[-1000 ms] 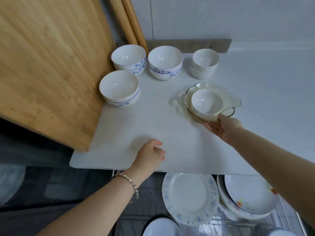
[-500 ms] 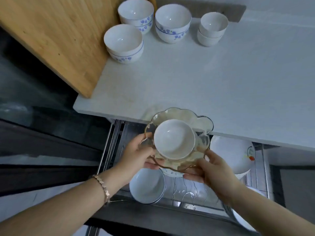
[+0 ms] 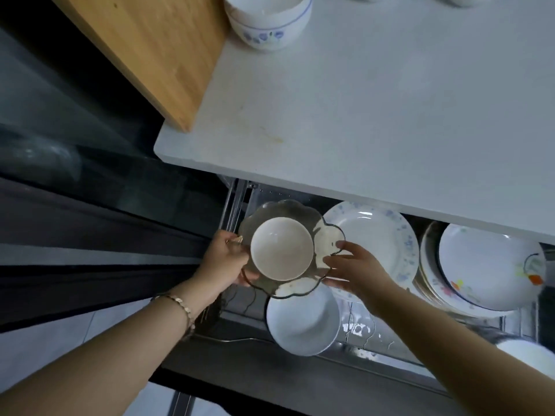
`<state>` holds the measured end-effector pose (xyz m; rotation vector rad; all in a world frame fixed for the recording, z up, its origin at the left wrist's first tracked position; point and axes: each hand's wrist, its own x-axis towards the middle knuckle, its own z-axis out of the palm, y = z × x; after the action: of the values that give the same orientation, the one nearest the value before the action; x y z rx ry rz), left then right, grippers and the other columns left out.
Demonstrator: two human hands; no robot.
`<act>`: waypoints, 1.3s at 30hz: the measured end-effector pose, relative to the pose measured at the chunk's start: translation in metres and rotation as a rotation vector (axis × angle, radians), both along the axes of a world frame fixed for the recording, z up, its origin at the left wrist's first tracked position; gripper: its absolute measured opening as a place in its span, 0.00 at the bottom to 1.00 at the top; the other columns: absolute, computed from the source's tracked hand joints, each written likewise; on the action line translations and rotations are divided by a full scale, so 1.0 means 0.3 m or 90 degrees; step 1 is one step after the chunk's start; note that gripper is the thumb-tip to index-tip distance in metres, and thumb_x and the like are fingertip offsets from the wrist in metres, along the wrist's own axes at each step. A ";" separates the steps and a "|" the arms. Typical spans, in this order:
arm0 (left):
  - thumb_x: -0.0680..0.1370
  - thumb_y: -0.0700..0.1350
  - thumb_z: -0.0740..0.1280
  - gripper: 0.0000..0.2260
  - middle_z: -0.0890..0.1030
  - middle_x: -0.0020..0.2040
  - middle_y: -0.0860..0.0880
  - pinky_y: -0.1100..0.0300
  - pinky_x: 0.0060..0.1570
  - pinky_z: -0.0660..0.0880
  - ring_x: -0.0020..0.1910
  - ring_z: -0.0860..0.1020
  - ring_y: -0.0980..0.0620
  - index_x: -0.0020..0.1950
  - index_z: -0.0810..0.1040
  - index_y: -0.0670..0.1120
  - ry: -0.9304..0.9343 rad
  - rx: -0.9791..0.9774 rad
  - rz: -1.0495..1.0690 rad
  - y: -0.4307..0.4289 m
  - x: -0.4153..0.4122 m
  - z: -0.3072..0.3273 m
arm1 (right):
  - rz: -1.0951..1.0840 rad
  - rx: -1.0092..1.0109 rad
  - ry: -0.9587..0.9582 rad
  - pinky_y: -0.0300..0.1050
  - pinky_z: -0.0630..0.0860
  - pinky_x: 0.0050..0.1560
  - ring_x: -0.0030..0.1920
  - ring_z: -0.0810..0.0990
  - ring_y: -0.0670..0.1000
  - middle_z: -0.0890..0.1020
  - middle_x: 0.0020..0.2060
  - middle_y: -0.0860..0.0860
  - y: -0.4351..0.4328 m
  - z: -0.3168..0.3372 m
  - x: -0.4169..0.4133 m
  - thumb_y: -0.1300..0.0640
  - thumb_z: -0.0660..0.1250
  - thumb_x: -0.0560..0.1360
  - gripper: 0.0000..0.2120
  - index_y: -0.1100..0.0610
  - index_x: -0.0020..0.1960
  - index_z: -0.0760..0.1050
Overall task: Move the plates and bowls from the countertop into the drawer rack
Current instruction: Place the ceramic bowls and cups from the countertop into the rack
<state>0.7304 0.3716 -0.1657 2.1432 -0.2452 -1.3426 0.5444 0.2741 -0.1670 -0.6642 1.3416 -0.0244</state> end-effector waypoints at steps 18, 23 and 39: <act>0.79 0.35 0.55 0.20 0.68 0.70 0.39 0.56 0.60 0.72 0.64 0.73 0.42 0.72 0.64 0.44 -0.248 0.077 -0.081 -0.260 0.147 -0.527 | 0.340 -0.137 0.213 0.49 0.82 0.50 0.35 0.82 0.55 0.83 0.49 0.64 -0.270 -0.362 0.314 0.59 0.62 0.75 0.05 0.61 0.44 0.73; 0.81 0.38 0.55 0.19 0.62 0.72 0.38 0.52 0.61 0.71 0.66 0.71 0.40 0.72 0.63 0.44 -0.266 0.083 -0.113 -0.282 0.134 -0.548 | 0.418 -0.152 0.188 0.49 0.77 0.60 0.53 0.82 0.58 0.81 0.54 0.63 -0.251 -0.399 0.458 0.64 0.60 0.76 0.14 0.68 0.59 0.74; 0.78 0.28 0.50 0.29 0.57 0.75 0.40 0.56 0.71 0.63 0.73 0.63 0.43 0.76 0.59 0.48 -0.240 0.064 -0.129 -0.259 0.149 -0.614 | 0.664 -0.425 0.436 0.52 0.66 0.67 0.69 0.69 0.62 0.70 0.69 0.62 -0.268 -0.506 0.397 0.61 0.53 0.81 0.19 0.62 0.71 0.63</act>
<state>0.7753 0.2939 -0.3498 2.5040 -0.5687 -1.0633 0.6636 0.1938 -0.3189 -2.0125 1.4651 0.6719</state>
